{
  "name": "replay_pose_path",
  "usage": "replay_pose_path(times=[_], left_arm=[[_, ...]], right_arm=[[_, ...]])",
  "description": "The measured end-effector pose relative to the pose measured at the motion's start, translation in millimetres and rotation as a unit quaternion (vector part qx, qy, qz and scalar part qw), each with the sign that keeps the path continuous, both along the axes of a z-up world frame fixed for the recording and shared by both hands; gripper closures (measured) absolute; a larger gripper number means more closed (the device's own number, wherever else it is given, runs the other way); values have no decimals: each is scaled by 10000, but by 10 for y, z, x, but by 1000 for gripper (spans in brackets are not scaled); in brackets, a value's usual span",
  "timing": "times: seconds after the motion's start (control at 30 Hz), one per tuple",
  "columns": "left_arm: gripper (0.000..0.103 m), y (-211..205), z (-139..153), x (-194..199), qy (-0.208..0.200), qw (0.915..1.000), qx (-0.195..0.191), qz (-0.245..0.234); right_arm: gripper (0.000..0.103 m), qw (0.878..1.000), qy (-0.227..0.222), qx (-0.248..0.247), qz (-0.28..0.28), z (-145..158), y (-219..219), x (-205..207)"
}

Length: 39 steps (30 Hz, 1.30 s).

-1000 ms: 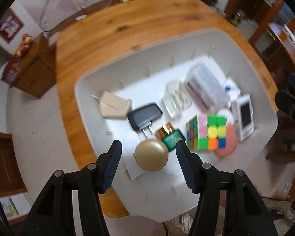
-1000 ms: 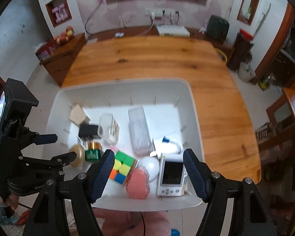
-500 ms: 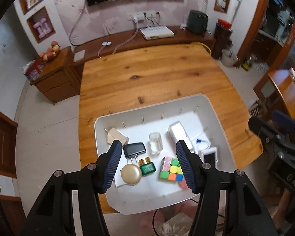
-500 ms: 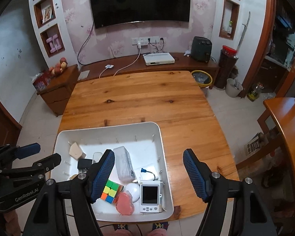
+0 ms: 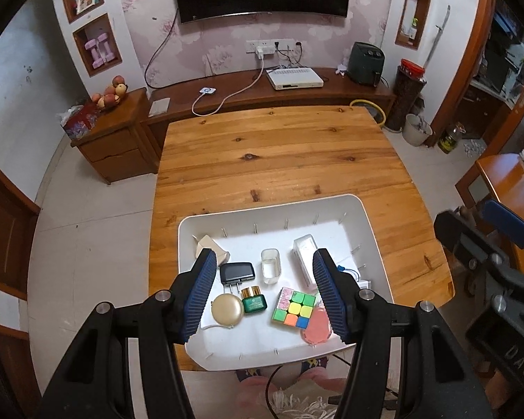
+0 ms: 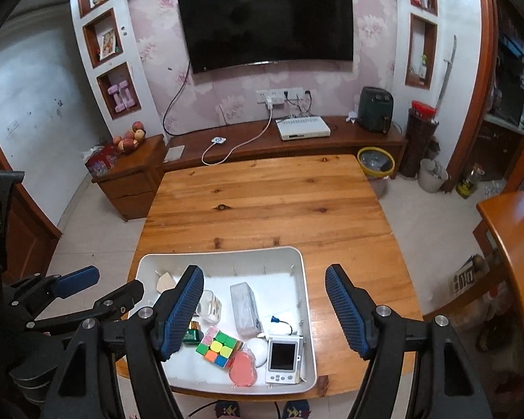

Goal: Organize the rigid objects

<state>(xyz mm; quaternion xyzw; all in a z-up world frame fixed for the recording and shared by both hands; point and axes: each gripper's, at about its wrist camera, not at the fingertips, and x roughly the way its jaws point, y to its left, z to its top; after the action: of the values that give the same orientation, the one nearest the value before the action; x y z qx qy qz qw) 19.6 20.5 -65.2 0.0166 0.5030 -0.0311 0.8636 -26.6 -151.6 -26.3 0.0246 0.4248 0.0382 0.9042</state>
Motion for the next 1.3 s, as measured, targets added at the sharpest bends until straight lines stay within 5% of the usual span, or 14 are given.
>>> replay_pose_path(times=[1.3], left_arm=[[33, 112, 97, -18, -277, 9994, -42, 196]], right_arm=[[26, 9992, 282, -265, -74, -35, 62, 53]])
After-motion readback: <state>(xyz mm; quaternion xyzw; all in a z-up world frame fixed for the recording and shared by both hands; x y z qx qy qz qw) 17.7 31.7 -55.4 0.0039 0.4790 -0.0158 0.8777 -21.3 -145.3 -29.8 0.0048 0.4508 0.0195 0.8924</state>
